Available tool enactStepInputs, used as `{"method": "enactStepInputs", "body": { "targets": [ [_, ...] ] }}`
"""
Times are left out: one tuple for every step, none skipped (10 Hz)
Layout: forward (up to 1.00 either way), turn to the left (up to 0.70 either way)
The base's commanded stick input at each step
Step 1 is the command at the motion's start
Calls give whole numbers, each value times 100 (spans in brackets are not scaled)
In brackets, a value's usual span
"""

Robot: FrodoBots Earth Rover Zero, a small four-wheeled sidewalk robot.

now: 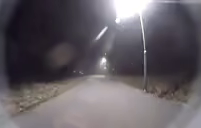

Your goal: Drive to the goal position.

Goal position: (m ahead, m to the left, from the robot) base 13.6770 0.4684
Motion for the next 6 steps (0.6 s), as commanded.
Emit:
{"method": "enactStepInputs", "body": {
  "targets": [
    [100,5],
    [100,4],
    [100,5],
    [100,5],
    [100,5],
    [100,6]
  ]
}}
